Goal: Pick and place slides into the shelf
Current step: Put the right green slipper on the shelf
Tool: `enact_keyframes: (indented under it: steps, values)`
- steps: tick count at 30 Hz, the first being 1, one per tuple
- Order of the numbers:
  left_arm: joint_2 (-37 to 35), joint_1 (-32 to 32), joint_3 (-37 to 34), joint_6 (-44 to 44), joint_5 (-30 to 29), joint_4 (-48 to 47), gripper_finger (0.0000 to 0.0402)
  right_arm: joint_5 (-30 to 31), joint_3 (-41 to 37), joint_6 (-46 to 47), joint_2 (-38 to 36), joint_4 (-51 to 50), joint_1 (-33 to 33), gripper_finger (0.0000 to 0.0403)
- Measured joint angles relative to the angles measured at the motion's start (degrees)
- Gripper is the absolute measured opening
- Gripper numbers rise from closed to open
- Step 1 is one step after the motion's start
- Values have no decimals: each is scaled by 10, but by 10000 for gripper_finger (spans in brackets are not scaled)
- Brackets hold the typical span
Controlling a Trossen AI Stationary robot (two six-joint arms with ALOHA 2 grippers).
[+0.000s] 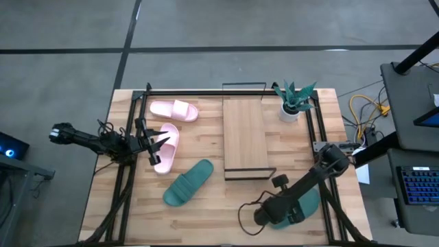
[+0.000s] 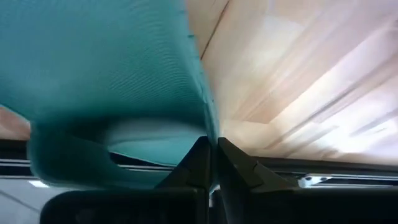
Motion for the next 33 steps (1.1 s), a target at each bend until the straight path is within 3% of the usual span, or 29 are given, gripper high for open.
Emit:
enact_keyframes:
  steps: [8,17,27,33]
  values:
    - [0,0,0,0,0,0,83,40,31,102,-74,-2,6,11]
    - [0,0,0,0,0,0,83,142,52,205,-155,17,17,11]
    - [0,0,0,0,0,0,83,161,82,218,-183,55,24,11]
    - [0,0,0,0,0,0,83,232,132,203,-187,107,24,11]
